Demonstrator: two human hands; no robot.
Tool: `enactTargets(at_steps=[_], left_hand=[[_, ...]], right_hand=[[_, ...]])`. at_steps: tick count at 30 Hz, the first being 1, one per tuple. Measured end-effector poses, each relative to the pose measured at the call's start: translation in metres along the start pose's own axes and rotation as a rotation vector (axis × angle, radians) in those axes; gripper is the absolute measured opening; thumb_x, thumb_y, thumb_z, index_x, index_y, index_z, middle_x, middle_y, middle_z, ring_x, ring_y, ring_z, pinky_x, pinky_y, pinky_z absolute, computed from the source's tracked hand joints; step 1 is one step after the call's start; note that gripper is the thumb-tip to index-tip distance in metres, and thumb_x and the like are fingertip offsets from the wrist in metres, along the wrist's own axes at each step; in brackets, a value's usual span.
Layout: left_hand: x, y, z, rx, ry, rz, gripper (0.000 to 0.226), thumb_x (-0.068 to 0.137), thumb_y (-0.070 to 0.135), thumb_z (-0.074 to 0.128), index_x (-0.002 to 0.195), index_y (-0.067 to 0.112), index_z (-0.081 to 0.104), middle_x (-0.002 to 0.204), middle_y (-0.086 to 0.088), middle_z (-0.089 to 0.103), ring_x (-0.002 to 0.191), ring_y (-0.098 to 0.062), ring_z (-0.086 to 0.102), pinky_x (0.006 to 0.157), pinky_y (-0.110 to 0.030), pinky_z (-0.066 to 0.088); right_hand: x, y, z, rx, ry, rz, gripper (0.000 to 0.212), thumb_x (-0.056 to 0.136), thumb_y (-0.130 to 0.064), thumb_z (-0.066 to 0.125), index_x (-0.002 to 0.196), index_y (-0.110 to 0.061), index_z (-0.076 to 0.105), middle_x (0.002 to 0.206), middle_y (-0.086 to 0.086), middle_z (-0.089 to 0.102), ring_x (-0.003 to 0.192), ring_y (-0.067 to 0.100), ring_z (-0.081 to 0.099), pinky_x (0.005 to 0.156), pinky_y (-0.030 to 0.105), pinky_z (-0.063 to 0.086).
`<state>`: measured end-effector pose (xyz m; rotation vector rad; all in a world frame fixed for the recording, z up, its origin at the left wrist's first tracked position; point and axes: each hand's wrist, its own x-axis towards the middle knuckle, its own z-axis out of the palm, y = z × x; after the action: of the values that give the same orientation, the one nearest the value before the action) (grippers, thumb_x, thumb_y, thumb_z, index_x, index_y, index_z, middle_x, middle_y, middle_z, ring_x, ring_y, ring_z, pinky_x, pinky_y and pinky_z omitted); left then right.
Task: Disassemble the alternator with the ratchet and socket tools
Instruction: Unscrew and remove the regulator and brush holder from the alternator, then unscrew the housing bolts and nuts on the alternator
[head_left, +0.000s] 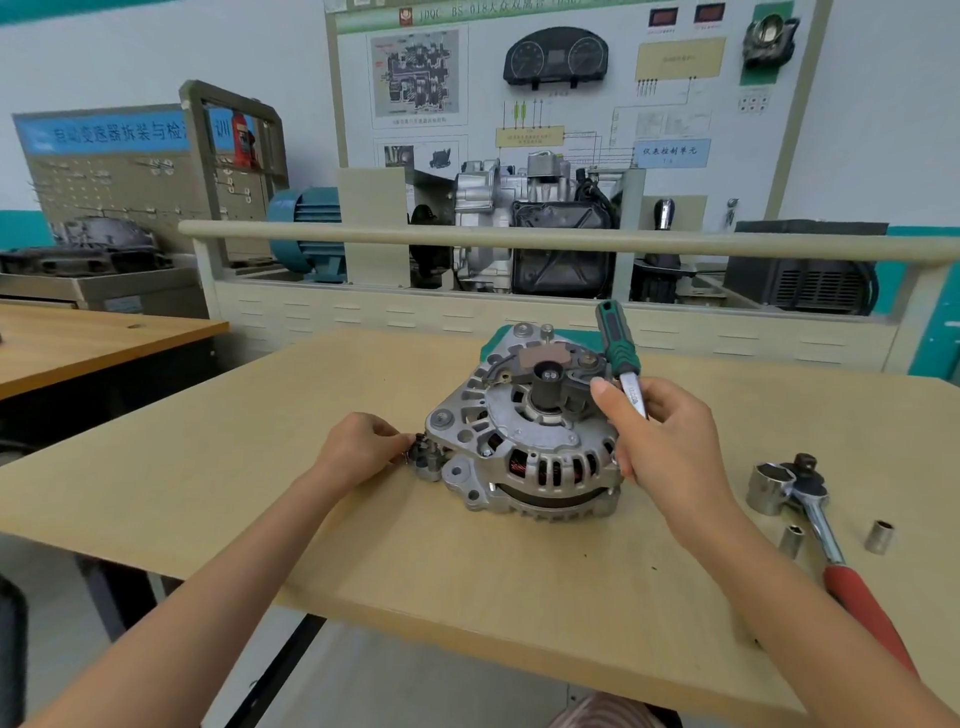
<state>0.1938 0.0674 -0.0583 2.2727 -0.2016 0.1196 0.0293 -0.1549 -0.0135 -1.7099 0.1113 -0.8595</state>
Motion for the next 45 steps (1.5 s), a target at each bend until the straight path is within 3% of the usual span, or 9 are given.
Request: enactTargets(at_steps=[7, 10, 13, 17, 23, 26, 32, 40, 45], left_hand=[[-0.011, 0.015, -0.008, 0.094, 0.173, 0.091, 0.024, 0.092, 0.027, 0.053, 0.102, 0.008, 0.064, 0.093, -0.01, 0.069, 0.086, -0.024, 0.059, 0.074, -0.031, 0.045], [-0.025, 0.05, -0.018, -0.211, 0.347, 0.289, 0.026, 0.094, 0.03, 0.05, 0.11, 0.013, 0.061, 0.096, 0.0, 0.066, 0.087, -0.016, 0.061, 0.075, -0.028, 0.043], [-0.041, 0.091, -0.03, -0.521, 0.056, 0.448, 0.044, 0.088, 0.051, 0.051, 0.124, 0.025, 0.053, 0.109, 0.015, 0.062, 0.092, 0.003, 0.061, 0.078, -0.018, 0.047], [-0.047, 0.123, -0.038, -0.314, -0.339, 0.563, 0.078, 0.067, 0.062, 0.065, 0.137, 0.042, 0.036, 0.119, 0.029, 0.048, 0.106, 0.014, 0.049, 0.081, -0.009, 0.04], [-0.044, 0.126, -0.043, -0.301, -0.245, 0.603, 0.066, 0.074, 0.026, 0.075, 0.134, 0.022, 0.048, 0.111, 0.021, 0.058, 0.092, 0.018, 0.056, 0.075, 0.0, 0.042], [-0.047, 0.112, -0.05, -0.322, -0.075, 0.546, 0.056, 0.076, 0.034, 0.072, 0.127, 0.026, 0.05, 0.105, 0.021, 0.057, 0.088, 0.017, 0.055, 0.069, -0.001, 0.042], [-0.039, 0.044, -0.054, -0.228, 0.297, 0.054, 0.065, 0.083, 0.044, 0.064, 0.132, 0.007, 0.042, 0.12, -0.01, 0.055, 0.104, -0.025, 0.055, 0.08, -0.032, 0.043], [-0.026, -0.013, -0.005, 0.389, 0.284, -0.216, 0.065, 0.081, 0.062, 0.053, 0.117, 0.009, 0.046, 0.123, -0.017, 0.051, 0.116, -0.035, 0.047, 0.098, -0.042, 0.033], [-0.02, -0.012, 0.008, 0.412, 0.252, -0.206, 0.068, 0.088, 0.066, 0.03, 0.125, 0.012, 0.045, 0.128, -0.019, 0.045, 0.122, -0.035, 0.038, 0.101, -0.041, 0.026]], right_hand=[[0.004, -0.009, -0.001, 0.04, 0.031, -0.009, 0.028, 0.089, -0.032, 0.06, 0.076, -0.008, 0.055, 0.044, -0.01, 0.044, 0.032, 0.004, 0.038, 0.033, 0.015, 0.029], [0.01, -0.014, -0.003, 0.065, 0.021, -0.032, 0.026, 0.091, -0.028, 0.059, 0.08, -0.004, 0.054, 0.047, -0.008, 0.043, 0.033, 0.005, 0.038, 0.034, 0.015, 0.029], [0.015, -0.02, -0.002, 0.053, -0.017, -0.062, 0.021, 0.092, -0.025, 0.057, 0.078, -0.01, 0.053, 0.047, -0.008, 0.043, 0.033, 0.005, 0.037, 0.034, 0.015, 0.028], [0.023, -0.029, 0.001, 0.015, -0.143, -0.101, 0.016, 0.094, -0.024, 0.054, 0.081, -0.015, 0.053, 0.042, -0.012, 0.041, 0.032, 0.002, 0.036, 0.035, 0.014, 0.029], [0.031, -0.037, 0.014, -0.03, -0.205, -0.129, 0.021, 0.092, -0.032, 0.056, 0.079, -0.016, 0.055, 0.055, 0.0, 0.045, 0.034, 0.003, 0.038, 0.037, 0.014, 0.031], [0.032, -0.033, 0.019, -0.002, -0.156, -0.111, 0.03, 0.094, -0.033, 0.053, 0.079, -0.008, 0.06, 0.063, 0.0, 0.051, 0.034, 0.004, 0.038, 0.037, 0.015, 0.031], [0.027, -0.018, 0.018, 0.14, -0.05, -0.042, 0.026, 0.098, -0.022, 0.046, 0.09, -0.003, 0.061, 0.068, -0.001, 0.051, 0.032, 0.004, 0.036, 0.035, 0.016, 0.03], [0.023, -0.017, 0.019, 0.13, -0.032, -0.045, 0.025, 0.098, -0.02, 0.047, 0.091, -0.002, 0.062, 0.065, -0.003, 0.052, 0.032, 0.003, 0.036, 0.035, 0.015, 0.031], [0.022, -0.015, 0.018, 0.145, -0.027, -0.048, 0.025, 0.097, -0.02, 0.048, 0.088, -0.003, 0.063, 0.061, -0.005, 0.052, 0.032, 0.004, 0.036, 0.035, 0.016, 0.031]])
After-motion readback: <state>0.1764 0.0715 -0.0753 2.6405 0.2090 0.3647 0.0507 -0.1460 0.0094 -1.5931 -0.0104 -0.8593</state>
